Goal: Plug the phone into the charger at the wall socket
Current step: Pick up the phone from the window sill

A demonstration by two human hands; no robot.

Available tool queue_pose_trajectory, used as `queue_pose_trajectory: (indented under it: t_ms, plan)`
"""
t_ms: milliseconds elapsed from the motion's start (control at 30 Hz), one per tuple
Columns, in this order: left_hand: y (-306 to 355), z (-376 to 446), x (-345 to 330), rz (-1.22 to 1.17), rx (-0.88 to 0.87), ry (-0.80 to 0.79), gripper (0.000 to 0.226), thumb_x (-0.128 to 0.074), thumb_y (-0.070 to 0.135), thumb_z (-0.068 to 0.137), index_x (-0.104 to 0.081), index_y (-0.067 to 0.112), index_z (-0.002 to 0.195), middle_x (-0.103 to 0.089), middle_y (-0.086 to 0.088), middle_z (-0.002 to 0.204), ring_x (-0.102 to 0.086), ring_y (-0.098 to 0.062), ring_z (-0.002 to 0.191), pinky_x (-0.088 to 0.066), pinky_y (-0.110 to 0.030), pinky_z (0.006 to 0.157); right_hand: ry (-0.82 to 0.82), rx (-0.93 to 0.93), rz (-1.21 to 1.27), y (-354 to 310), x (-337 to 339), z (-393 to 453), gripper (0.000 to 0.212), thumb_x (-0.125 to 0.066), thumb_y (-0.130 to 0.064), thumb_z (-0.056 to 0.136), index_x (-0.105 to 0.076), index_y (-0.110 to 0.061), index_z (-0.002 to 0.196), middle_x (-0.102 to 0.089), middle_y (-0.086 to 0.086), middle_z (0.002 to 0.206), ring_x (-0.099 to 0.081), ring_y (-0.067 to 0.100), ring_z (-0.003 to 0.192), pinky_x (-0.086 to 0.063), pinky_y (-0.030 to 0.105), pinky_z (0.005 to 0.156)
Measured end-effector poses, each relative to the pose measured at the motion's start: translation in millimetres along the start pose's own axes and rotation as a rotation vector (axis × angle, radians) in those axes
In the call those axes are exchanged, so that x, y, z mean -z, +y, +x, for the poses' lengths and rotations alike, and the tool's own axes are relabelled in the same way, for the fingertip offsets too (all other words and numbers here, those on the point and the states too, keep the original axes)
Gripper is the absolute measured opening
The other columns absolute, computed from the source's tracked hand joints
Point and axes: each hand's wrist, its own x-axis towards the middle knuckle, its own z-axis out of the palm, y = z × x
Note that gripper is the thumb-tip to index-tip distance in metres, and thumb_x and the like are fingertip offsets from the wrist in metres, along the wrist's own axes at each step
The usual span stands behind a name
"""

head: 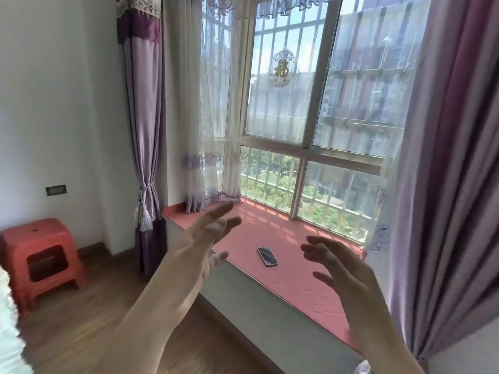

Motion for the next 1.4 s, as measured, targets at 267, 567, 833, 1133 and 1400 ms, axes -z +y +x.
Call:
queue_pose_trajectory:
  t_ms: [267, 567, 833, 1133, 1400]
  plan:
    - [-54.2, 31.0, 17.2, 0.121, 0.024, 0.014, 0.036, -0.058, 0.047, 0.069, -0.062, 0.050, 0.105, -0.068, 0.014, 0.112, -0.056, 0.012, 0.104, -0.040, -0.035, 0.099, 0.092, -0.041, -0.051, 66.9, -8.9, 31.2, 0.025, -0.057, -0.015, 0.088, -0.060, -0.040, 0.091, -0.067, -0.016, 0.100, -0.062, -0.003, 0.093, -0.045, 0.049, 0.097]
    - [-113.4, 107.5, 43.6, 0.149, 0.113, 0.048, 0.046, -0.061, 0.050, 0.067, -0.056, 0.048, 0.113, -0.059, 0.006, 0.124, -0.048, 0.011, 0.112, -0.035, -0.036, 0.105, 0.104, -0.070, -0.087, 135.7, -42.7, 100.0, 0.028, -0.057, -0.012, 0.088, -0.058, -0.040, 0.091, -0.065, -0.021, 0.096, -0.061, -0.006, 0.091, -0.045, 0.031, 0.087]
    - [-165.2, 241.7, 75.8, 0.252, 0.164, 0.034, 0.036, -0.058, 0.047, 0.073, -0.055, 0.054, 0.108, -0.060, 0.013, 0.118, -0.051, 0.008, 0.112, -0.033, -0.041, 0.109, 0.165, -0.134, -0.069, 211.5, -80.9, 211.8, 0.024, -0.060, -0.014, 0.086, -0.059, -0.037, 0.091, -0.065, -0.020, 0.097, -0.060, -0.013, 0.086, -0.045, 0.025, 0.076]
    - [-199.0, 391.2, 83.4, 0.259, 0.185, -0.024, 0.034, -0.062, 0.051, 0.073, -0.056, 0.056, 0.106, -0.061, 0.014, 0.117, -0.052, 0.006, 0.111, -0.035, -0.044, 0.107, 0.199, -0.188, -0.044, 275.0, -98.8, 336.2, 0.021, -0.059, -0.012, 0.087, -0.061, -0.025, 0.103, -0.065, -0.012, 0.099, -0.058, -0.016, 0.082, -0.043, 0.000, 0.066]
    - [-245.9, 490.2, 62.4, 0.239, 0.215, -0.034, 0.036, -0.056, 0.048, 0.072, -0.055, 0.058, 0.106, -0.061, 0.013, 0.120, -0.051, 0.005, 0.114, -0.035, -0.043, 0.108, 0.182, -0.218, -0.077, 331.2, -84.4, 427.4, 0.023, -0.060, -0.014, 0.087, -0.059, -0.036, 0.094, -0.065, -0.009, 0.103, -0.059, 0.002, 0.098, -0.044, 0.025, 0.079]
